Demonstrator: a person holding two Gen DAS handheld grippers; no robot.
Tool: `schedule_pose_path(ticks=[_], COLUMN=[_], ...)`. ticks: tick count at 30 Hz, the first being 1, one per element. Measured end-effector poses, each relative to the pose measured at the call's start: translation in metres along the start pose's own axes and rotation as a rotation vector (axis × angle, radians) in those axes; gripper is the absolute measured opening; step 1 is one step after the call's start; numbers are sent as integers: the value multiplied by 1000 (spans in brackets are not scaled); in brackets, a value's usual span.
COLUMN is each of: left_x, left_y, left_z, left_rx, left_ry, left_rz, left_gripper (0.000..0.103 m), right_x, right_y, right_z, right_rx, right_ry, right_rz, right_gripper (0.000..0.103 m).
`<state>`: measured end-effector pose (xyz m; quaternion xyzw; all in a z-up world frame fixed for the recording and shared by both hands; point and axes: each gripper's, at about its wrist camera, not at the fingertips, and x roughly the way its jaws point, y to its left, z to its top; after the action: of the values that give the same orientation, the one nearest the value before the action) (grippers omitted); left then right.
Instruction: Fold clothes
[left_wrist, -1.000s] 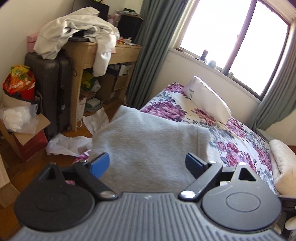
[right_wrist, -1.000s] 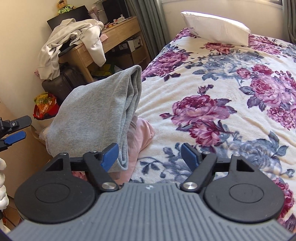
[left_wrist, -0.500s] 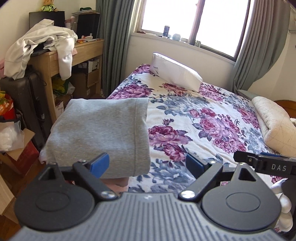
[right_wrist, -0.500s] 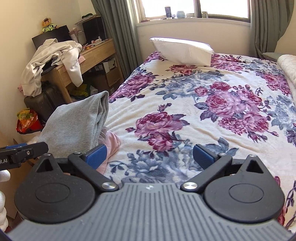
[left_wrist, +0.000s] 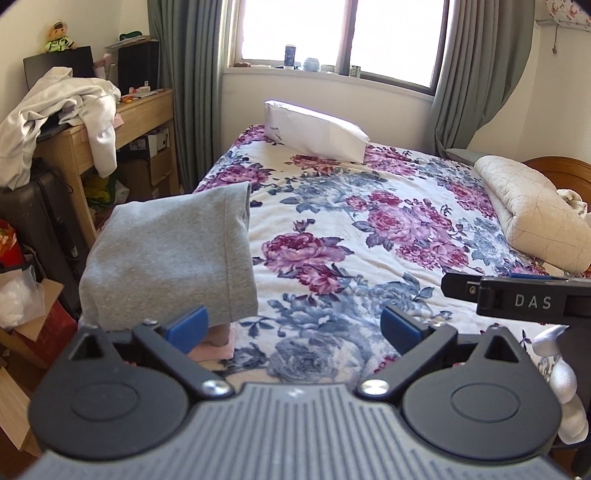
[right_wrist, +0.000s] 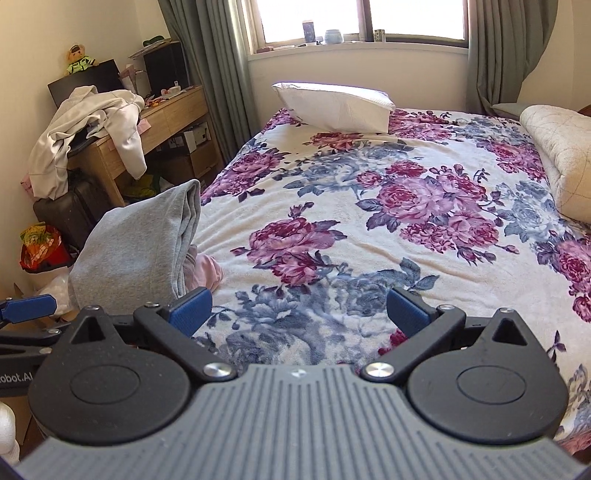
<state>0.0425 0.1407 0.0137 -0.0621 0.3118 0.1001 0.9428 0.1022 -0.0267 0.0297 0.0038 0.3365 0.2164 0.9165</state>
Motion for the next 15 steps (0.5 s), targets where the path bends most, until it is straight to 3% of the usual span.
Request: schedule_pose_path(ticks=[15], left_x=[0], left_y=[-13], left_z=[-4], left_rx=[12], left_ry=[-2], left_rz=[-20], left_gripper=[103], right_x=[-2], right_y=[8], right_z=[-4], right_rx=[-18], right_ry=[17], right_rz=[-16], right_gripper=[103])
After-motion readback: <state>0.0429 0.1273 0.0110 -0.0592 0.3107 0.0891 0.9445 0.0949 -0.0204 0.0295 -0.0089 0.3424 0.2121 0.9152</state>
